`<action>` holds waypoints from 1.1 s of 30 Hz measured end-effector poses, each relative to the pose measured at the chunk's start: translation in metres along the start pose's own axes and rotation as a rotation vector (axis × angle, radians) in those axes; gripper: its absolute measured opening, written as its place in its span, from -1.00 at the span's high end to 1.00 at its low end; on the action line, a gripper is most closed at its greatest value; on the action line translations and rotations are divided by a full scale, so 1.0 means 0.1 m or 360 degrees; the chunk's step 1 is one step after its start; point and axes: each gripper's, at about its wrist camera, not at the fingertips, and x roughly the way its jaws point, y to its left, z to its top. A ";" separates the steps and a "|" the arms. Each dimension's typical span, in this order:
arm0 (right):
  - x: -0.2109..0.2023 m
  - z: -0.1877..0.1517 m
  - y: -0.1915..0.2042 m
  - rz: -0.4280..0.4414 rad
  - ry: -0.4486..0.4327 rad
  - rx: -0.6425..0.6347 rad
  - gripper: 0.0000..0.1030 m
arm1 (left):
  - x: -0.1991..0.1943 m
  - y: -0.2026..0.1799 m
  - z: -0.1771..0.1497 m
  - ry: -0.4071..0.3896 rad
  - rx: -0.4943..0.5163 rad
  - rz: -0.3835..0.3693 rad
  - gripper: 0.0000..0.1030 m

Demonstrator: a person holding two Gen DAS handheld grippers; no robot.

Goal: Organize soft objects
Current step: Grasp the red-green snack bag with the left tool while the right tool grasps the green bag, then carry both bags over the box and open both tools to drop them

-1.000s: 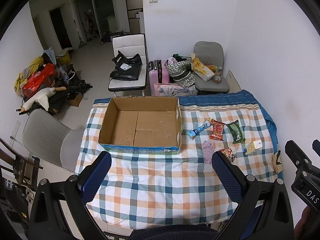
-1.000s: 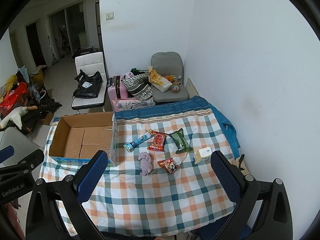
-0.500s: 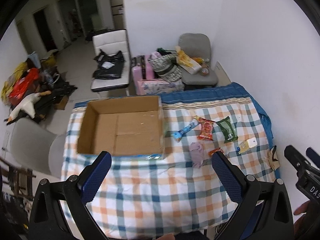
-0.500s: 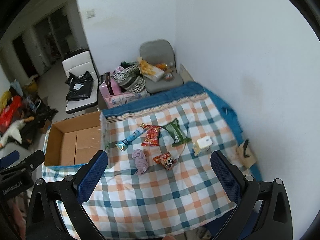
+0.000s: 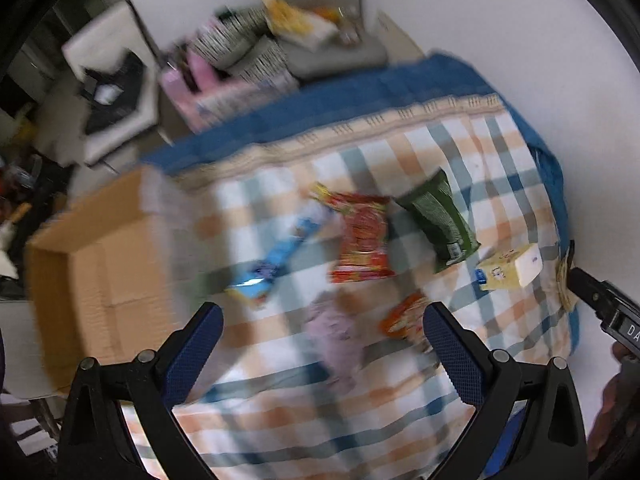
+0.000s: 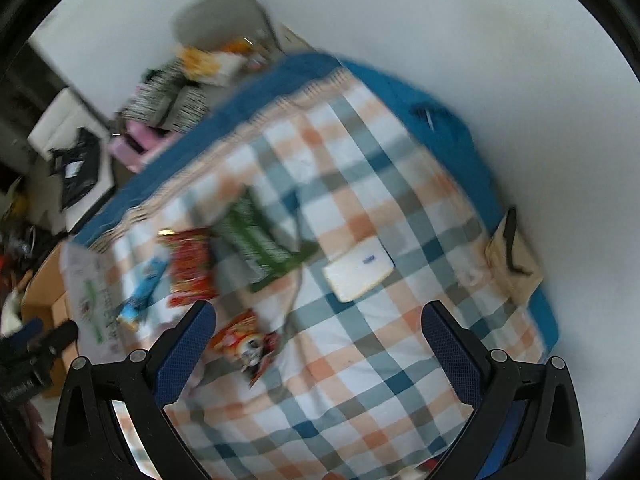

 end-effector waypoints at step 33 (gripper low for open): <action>1.93 0.38 0.91 0.0092 0.0663 -0.0380 0.28 | 1.32 -0.13 0.10 0.0384 -0.0203 -0.0036 0.14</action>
